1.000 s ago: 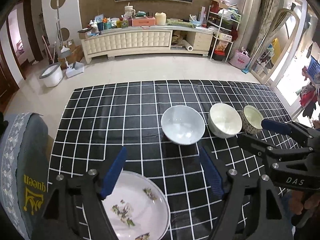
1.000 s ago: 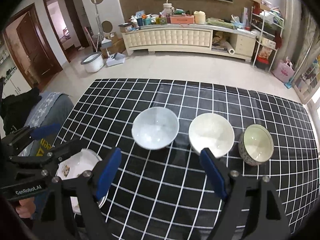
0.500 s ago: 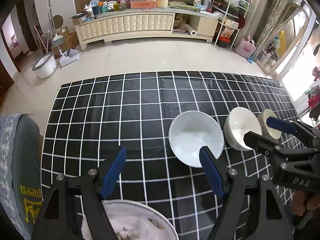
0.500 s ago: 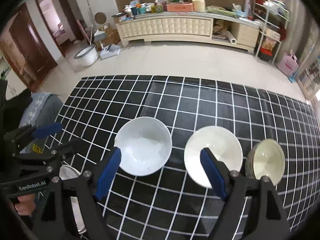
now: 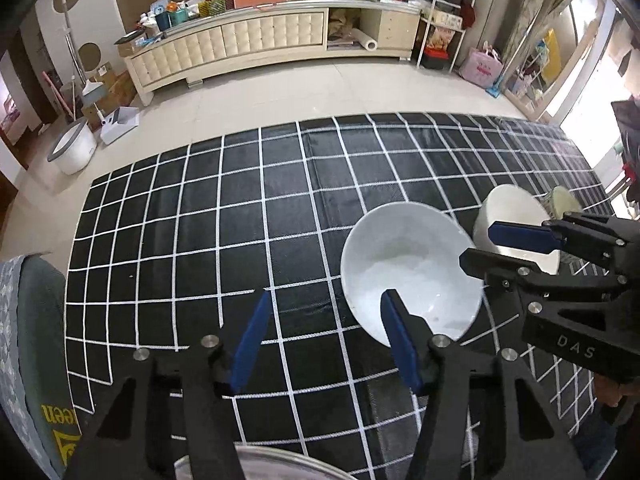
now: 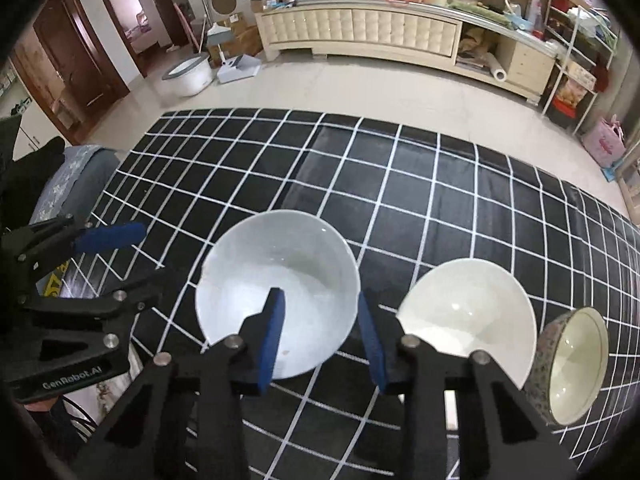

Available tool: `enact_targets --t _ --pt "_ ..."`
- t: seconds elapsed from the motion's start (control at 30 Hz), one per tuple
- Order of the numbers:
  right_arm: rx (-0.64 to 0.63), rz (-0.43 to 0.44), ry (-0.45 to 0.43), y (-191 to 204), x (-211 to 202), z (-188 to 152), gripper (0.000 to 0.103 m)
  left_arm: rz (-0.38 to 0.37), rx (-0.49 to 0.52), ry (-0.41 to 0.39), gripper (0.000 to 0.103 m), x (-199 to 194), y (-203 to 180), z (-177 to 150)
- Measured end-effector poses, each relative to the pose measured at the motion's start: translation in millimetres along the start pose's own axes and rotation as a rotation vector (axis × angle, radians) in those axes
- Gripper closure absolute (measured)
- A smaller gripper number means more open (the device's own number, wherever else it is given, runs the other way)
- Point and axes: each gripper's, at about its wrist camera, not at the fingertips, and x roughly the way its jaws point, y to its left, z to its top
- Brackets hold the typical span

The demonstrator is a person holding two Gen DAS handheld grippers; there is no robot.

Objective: Organize plates and bowls
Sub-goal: 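Grasp the plain white bowl rim with the left gripper and lift it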

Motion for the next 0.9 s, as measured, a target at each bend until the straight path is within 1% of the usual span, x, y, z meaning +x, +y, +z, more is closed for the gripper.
enact_targets --t 0.1,0.2,0.3,0.4,0.43,0.47,0.53,0.77,0.83,0.87,0.9 --pt "-0.002 -0.008 0.005 -4 7 1 0.061 -0.014 -0.016 0.025 0.048 14 5 2" --pt "0.004 0.007 0.013 -8 15 2 0.061 -0.042 -0.029 0.059 0.051 27 10 2" --pt "0.006 0.003 0.035 -11 25 1 0.063 -0.039 -0.027 0.072 0.054 37 11 1" --pt "0.018 0.009 0.051 -13 31 -2 0.065 -0.056 -0.03 0.078 0.057 42 11 1" --pt "0.019 0.006 0.057 -13 33 -3 0.068 -0.059 -0.024 0.081 0.058 44 10 2" --pt "0.011 -0.011 0.057 -12 34 -4 0.069 -0.059 -0.017 0.085 0.059 45 9 2" --pt "0.006 -0.021 0.063 -10 34 -4 0.073 -0.07 -0.012 0.096 0.066 48 5 3" --pt "0.002 -0.05 0.066 -11 37 -5 0.082 -0.075 0.017 0.12 0.074 54 -3 5" --pt "0.003 -0.057 0.066 -12 38 -5 0.088 -0.068 0.025 0.134 0.077 56 -6 5" --pt "-0.001 -0.062 0.065 -12 37 -5 0.09 -0.065 0.027 0.142 0.079 57 -9 7" --pt "-0.003 -0.059 0.065 -11 38 -5 0.09 -0.065 0.03 0.149 0.084 57 -12 7"
